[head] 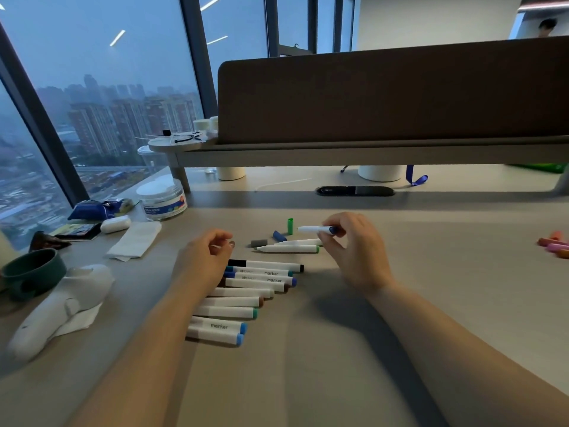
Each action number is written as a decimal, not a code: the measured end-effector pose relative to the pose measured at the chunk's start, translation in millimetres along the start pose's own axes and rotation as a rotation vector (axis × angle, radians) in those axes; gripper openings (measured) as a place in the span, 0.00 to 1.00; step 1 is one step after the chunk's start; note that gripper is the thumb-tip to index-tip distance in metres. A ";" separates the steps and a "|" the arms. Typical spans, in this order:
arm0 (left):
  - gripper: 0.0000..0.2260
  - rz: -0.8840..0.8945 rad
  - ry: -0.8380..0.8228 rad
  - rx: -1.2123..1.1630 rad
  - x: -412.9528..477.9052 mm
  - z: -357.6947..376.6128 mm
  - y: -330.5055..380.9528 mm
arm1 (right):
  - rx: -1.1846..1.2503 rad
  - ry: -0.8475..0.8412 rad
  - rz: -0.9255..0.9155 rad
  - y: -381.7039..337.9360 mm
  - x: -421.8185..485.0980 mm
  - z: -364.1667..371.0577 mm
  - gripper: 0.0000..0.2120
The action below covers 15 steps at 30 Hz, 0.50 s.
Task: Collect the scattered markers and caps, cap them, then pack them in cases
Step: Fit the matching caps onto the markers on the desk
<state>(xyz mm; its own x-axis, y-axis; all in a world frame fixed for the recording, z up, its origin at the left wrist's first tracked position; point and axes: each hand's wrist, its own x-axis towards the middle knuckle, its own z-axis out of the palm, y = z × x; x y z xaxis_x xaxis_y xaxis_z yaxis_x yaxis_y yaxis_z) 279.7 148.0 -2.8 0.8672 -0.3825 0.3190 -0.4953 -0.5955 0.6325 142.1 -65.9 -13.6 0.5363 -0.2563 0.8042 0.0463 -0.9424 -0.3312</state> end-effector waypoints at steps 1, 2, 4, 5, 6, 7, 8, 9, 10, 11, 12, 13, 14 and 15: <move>0.12 -0.001 0.006 0.000 0.4 -0.4 -0.3 | 0.007 0.012 -0.007 0.1 -0.1 -0.1 0.06; 0.12 -0.003 0.011 -0.006 0.8 -0.7 -1.1 | 0.011 0.020 -0.012 0.1 -0.1 -0.2 0.06; 0.12 0.000 0.021 -0.027 0.3 -1.7 -0.8 | 0.016 0.029 -0.014 0.1 0.6 -0.2 0.06; 0.11 0.006 0.024 -0.038 0.7 -1.4 0.8 | 0.018 0.035 -0.009 0.2 0.9 -0.1 0.06; 0.11 0.016 0.025 -0.046 2.0 -0.4 3.5 | 0.020 0.038 -0.005 0.7 1.1 0.3 0.06; 0.11 0.036 0.019 -0.046 4.6 1.8 7.1 | 0.020 0.037 -0.002 1.2 1.5 0.8 0.06; 0.10 0.066 -0.001 -0.034 9.1 5.5 12.0 | 0.017 0.029 0.006 2.0 1.8 1.7 0.06; 0.09 0.101 -0.034 -0.018 14.8 10.6 18.1 | 0.017 0.019 0.021 3.0 1.8 2.6 0.06; 0.08 0.130 -0.074 -0.010 22.2 17.5 24.2 | 0.020 0.012 0.042 4.3 1.7 3.6 0.05; 0.08 0.145 -0.113 -0.018 29.8 24.6 30.7 | 0.031 0.012 0.069 6.4 1.7 4.7 0.05; 0.07 0.142 -0.156 -0.035 37.5 31.7 36.7 | 0.049 0.015 0.104 8.9 1.9 5.5 0.05; 0.07 0.131 -0.206 -0.044 44.9 38.7 42.2 | 0.069 0.017 0.147 11.6 2.1 6.2 0.05; 0.07 0.122 -0.258 -0.032 50.9 44.8 46.8 | 0.087 0.016 0.194 14.1 2.3 6.9 0.05; 0.07 0.127 -0.306 0.007 55.7 50.2 50.3 | 0.105 0.013 0.245 16.5 2.5 7.3 0.05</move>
<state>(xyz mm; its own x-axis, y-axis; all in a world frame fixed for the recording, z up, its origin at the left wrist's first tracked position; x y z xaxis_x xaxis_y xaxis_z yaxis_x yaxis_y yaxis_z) 300.4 61.3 11.4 0.7430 -0.6480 0.1678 -0.6001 -0.5338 0.5958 150.3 -80.4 -20.6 0.5312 -0.4774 0.6999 0.0038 -0.8247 -0.5655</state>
